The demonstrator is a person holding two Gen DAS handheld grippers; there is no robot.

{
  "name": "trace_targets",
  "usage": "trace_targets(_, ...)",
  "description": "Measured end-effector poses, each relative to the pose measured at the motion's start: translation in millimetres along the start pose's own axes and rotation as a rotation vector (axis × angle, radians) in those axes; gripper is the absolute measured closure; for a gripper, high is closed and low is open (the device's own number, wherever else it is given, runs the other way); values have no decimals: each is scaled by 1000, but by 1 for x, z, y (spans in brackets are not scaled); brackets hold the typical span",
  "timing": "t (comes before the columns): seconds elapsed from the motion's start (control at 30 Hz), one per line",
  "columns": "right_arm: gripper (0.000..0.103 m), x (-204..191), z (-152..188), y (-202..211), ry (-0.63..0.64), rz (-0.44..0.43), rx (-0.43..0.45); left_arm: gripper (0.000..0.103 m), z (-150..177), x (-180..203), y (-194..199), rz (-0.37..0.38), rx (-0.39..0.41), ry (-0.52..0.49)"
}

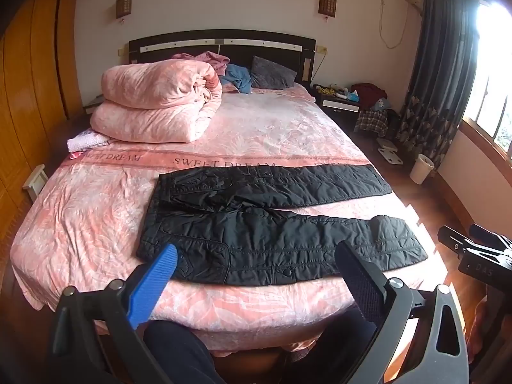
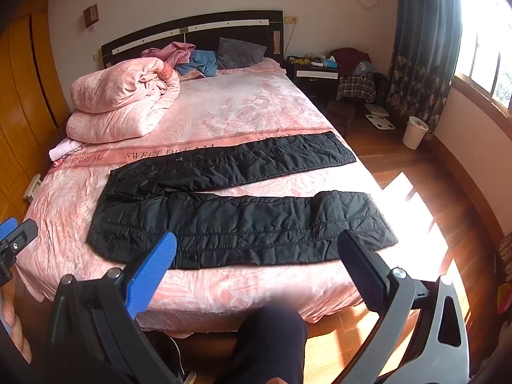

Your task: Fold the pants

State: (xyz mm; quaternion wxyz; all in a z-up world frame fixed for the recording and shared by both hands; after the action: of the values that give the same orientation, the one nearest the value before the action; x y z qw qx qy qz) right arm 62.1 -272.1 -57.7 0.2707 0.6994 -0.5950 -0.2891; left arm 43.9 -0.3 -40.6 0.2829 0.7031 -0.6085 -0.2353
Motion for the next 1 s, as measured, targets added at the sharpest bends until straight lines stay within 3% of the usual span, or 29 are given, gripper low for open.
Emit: trace_targets(1.0, 2, 1, 0, 2, -2, 0, 8, 4, 4, -3, 1, -7, 1, 1)
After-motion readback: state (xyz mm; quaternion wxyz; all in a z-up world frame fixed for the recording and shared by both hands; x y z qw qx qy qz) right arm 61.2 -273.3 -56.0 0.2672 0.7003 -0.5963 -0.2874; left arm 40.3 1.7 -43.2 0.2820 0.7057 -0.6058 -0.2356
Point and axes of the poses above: each gripper's, at about its wrist camera, not at the fingertips, and y roughly against the way its jaws point, x to its right, z to its underside, the point moved 6 cm from there along -y, roughly the way its jaws point, and after that the axes turned 6 degrees about -z, right-handed, at the moved point
